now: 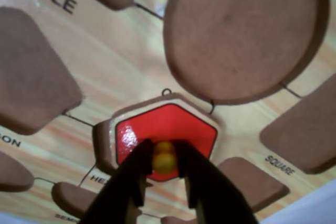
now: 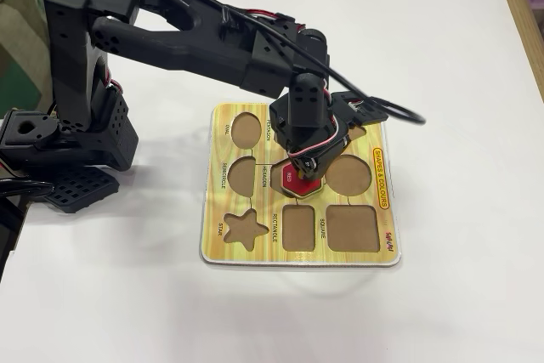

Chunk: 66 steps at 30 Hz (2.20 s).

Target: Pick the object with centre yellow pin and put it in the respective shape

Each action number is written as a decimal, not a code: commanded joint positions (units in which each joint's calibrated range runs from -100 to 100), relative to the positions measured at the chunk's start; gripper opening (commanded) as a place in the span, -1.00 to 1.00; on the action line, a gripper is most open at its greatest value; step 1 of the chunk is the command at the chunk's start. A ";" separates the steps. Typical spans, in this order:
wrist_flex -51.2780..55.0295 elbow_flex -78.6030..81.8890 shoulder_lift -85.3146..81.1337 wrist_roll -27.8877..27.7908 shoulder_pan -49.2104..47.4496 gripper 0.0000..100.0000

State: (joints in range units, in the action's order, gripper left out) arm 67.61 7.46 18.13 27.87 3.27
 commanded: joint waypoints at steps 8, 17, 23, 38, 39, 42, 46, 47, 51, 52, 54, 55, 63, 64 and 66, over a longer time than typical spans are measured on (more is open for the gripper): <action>-0.80 8.81 -8.00 1.00 0.14 -0.98; -0.80 10.79 -10.01 1.00 0.44 -0.98; -2.01 9.17 -9.76 1.05 0.83 -0.98; -3.13 8.99 -9.84 1.10 0.83 -0.73; -3.22 8.99 -9.93 1.10 0.83 -0.66; -3.22 8.90 -10.09 1.10 0.83 -0.62; -3.22 7.19 -10.26 1.10 0.83 -0.60; -3.22 6.74 -10.76 1.10 0.83 -0.60; -3.22 6.65 -16.96 1.10 0.73 -0.60; -3.22 7.19 -18.63 1.10 0.73 -0.60; -3.13 7.55 -21.73 2.41 0.83 -0.60; -2.79 7.82 -23.40 4.08 0.83 -0.60; -3.22 20.77 -37.04 14.44 -0.15 -0.62; -3.22 22.84 -39.22 15.64 -0.15 -0.62; -3.22 26.98 -43.40 17.63 -0.15 -0.62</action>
State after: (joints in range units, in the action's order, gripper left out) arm 64.95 30.49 -17.78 42.69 3.27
